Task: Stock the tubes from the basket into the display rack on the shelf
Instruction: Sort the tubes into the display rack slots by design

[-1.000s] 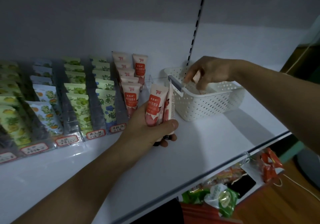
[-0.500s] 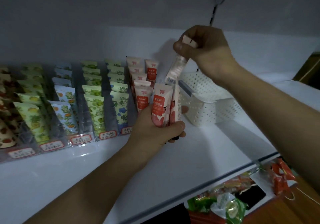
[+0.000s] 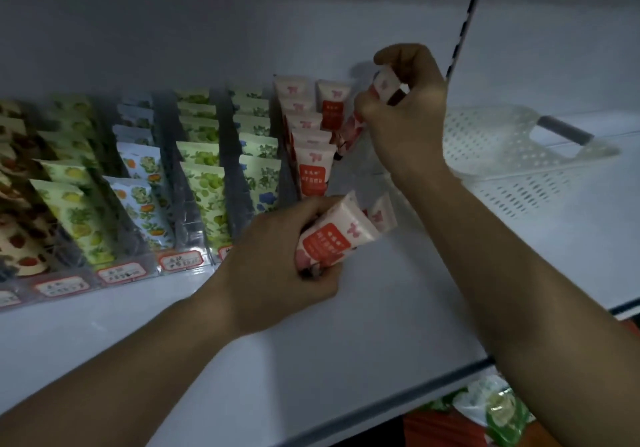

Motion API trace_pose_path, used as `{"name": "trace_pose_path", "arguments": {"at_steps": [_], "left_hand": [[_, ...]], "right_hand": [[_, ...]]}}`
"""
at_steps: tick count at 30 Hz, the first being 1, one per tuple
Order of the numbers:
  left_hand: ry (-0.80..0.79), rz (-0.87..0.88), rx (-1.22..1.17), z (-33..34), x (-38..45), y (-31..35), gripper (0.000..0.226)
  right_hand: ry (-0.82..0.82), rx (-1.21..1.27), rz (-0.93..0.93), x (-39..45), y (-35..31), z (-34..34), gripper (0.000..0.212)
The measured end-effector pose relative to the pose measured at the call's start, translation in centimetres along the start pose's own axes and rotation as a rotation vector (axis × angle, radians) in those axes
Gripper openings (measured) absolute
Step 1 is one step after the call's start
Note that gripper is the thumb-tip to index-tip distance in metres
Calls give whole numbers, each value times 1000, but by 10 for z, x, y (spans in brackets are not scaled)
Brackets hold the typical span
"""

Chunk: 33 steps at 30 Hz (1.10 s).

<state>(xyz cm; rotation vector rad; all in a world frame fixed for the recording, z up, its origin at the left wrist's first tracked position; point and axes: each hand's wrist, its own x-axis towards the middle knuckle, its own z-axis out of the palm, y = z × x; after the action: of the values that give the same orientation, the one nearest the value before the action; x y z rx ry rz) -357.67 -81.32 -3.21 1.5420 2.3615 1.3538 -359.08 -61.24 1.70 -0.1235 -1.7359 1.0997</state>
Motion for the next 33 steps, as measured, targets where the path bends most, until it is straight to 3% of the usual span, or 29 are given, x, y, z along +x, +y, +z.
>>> {"name": "trace_pose_path", "arguments": {"at_steps": [11,20,24,29,31,33], "left_hand": [[-23,26,55,2,0,-3,46],[-4,43,80,4,0,-7,31],[27,41,95,6,0,-12,29],[78,-105,-242,4,-7,-6,30],[105,-160,-404,5,-7,-6,24],[143,-169,-460,4,-8,-5,27]], "right_hand": [[-140,-307,-220,0,11,-3,37],[-204,-359,-399,5,13,0,27],[-276,-407,-329,5,14,5,29],[-245,-426,-272,-13,16,10,34],[-95,-327,-239,-23,8,5,33],[-2,-123,-244,-29,-4,-4,16]]}}
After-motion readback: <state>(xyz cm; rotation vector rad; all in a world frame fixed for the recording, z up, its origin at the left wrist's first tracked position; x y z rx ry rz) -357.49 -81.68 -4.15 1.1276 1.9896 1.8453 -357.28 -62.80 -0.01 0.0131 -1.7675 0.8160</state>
